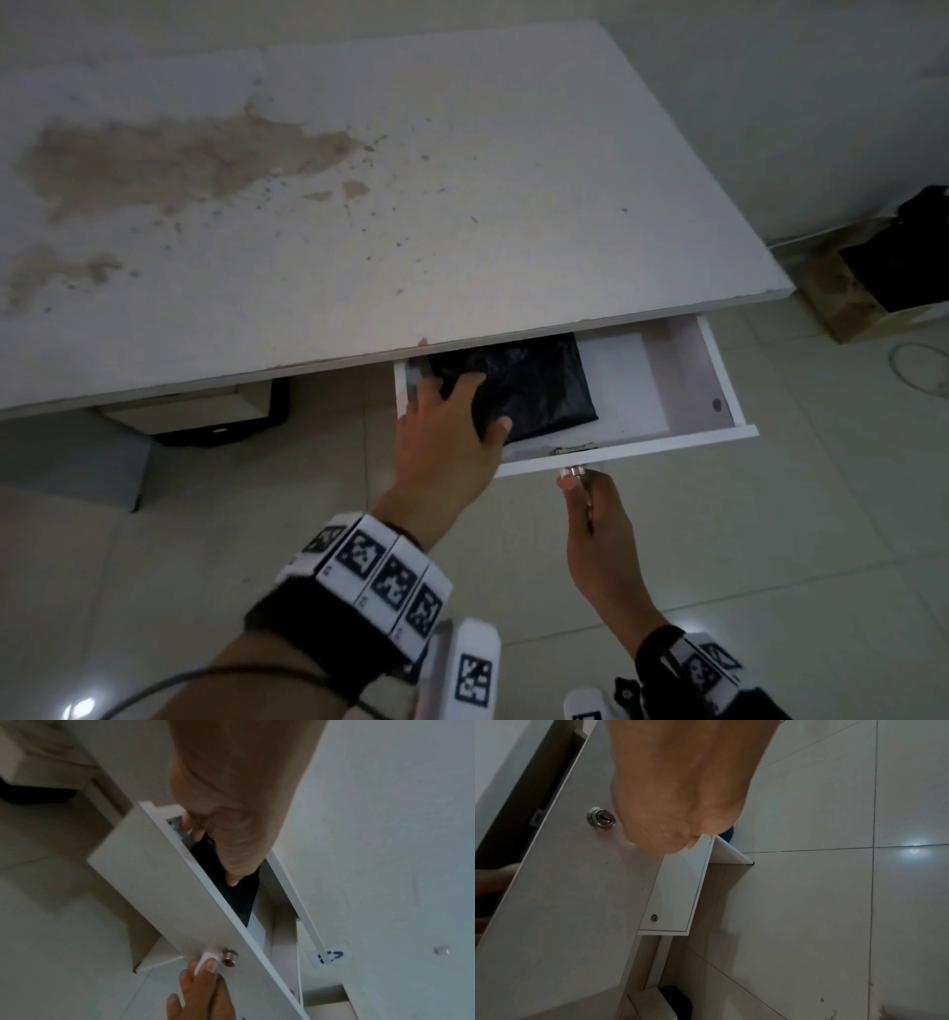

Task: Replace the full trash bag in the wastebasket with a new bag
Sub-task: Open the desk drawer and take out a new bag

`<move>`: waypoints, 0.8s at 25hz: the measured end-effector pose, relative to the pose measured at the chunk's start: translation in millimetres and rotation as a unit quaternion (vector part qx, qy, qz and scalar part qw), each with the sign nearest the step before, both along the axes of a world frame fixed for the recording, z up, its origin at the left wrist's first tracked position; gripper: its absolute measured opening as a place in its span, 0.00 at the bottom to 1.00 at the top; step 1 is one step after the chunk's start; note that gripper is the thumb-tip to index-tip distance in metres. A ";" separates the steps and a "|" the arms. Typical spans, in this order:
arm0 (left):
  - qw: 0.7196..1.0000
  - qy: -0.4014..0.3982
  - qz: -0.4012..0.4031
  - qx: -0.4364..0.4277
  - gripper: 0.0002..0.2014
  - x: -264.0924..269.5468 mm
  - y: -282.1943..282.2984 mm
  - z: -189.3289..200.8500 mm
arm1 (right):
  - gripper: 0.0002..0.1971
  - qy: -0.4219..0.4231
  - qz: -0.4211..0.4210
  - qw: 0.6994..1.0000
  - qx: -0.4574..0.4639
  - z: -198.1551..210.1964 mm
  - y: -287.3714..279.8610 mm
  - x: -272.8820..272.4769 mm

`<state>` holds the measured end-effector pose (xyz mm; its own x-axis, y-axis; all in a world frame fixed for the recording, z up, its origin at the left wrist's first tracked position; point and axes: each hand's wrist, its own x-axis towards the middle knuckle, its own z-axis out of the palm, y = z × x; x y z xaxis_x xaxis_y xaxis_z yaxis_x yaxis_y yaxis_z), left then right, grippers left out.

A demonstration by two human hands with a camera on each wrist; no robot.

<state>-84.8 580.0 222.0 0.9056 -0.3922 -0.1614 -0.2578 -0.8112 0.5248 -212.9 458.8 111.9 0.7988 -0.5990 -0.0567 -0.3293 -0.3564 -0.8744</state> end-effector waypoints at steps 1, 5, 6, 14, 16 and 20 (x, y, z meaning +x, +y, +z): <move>0.999 0.040 0.012 0.024 0.29 2.8 -8.8 -0.7 | 0.07 0.002 0.006 1.000 0.003 1.8 -0.6 -0.2; 0.984 0.155 0.082 0.036 0.35 14.3 -32.0 -0.6 | 0.07 -0.001 0.017 1.000 0.008 4.8 -1.0 -1.2; 0.981 0.168 0.098 0.029 0.36 16.9 -33.9 -2.5 | 0.07 -0.006 0.015 1.000 0.006 4.1 -1.6 -1.7; 0.968 0.216 0.121 -0.042 0.35 26.3 -29.7 11.2 | 0.15 -0.005 0.013 1.000 0.014 -4.6 -5.0 -3.3; 0.963 0.232 0.126 -0.061 0.28 34.3 -27.9 13.8 | 0.22 -0.005 0.010 1.000 0.011 -5.1 -5.2 -3.2; 0.933 0.290 0.150 -0.155 0.11 30.7 -31.3 28.1 | 0.22 -0.020 0.012 1.000 0.008 -0.6 -4.7 -3.6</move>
